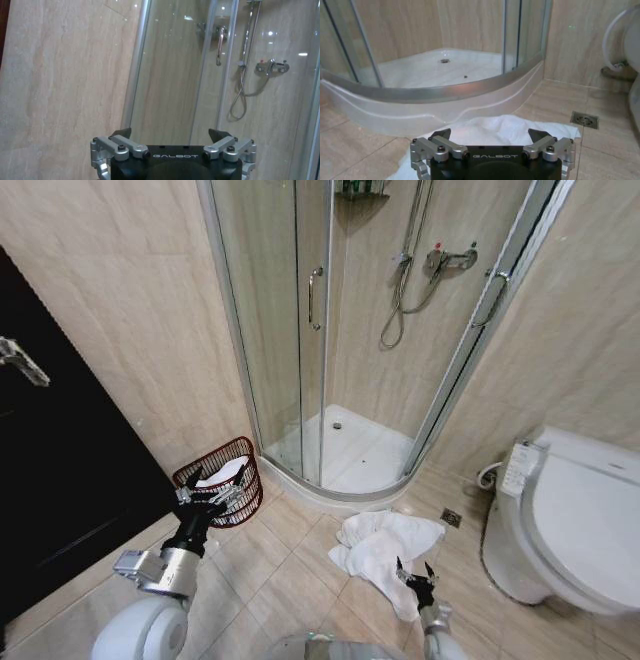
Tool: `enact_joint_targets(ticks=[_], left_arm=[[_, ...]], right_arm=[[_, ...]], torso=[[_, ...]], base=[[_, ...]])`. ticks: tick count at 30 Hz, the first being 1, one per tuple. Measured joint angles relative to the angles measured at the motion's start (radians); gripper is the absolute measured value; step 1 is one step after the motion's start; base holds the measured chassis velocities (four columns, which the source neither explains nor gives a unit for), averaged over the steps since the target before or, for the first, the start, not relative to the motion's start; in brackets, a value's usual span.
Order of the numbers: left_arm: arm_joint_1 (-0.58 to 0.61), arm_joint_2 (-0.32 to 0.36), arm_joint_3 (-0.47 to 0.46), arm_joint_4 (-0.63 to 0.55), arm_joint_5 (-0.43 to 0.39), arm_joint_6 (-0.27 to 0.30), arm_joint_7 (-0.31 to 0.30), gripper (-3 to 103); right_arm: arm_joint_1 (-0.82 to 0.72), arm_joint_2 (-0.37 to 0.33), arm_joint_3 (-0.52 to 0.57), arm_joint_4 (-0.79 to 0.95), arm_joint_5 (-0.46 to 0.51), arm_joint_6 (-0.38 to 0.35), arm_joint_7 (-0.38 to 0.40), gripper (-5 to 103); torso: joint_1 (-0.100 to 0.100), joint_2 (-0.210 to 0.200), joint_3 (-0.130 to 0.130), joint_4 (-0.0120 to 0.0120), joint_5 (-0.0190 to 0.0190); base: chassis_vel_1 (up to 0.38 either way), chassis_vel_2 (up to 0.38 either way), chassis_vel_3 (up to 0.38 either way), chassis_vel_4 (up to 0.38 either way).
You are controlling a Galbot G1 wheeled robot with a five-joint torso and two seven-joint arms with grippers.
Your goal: Discard the used towel into the hamper.
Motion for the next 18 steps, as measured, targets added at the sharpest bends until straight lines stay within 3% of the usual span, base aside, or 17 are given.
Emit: enact_joint_targets(ticks=[3, 6, 16, 18], left_arm=[[0.0, 0.0, 0.0, 0.0, 0.0, 0.0, 0.0, 100], [0.0, 0.0, 0.0, 0.0, 0.0, 0.0, 0.0, 100], [0.0, 0.0, 0.0, 0.0, 0.0, 0.0, 0.0, 100], [0.0, 0.0, 0.0, 0.0, 0.0, 0.0, 0.0, 100]], right_arm=[[0.017, -0.018, -0.007, -0.055, 0.006, 0.063, -0.015, 100], [0.061, -0.033, -0.003, -0.153, -0.006, 0.177, -0.027, 100], [0.099, -0.069, -0.002, -0.244, 0.0, 0.208, -0.101, 100], [0.136, -0.073, 0.003, -0.309, 0.002, 0.254, -0.108, 100]], torso=[[-0.008, -0.017, -0.01, -0.0001, -0.0005], [-0.014, -0.035, -0.02, 0.0001, 0.0], [-0.031, -0.074, -0.043, 0.0, -0.0001], [-0.036, -0.085, -0.049, 0.0, -0.0002]], base=[[0.0, 0.0, 0.0, 0.0], [0.0, 0.0, 0.0, 0.0], [0.0, 0.0, 0.0, 0.0], [0.0, 0.0, 0.0, 0.0]])
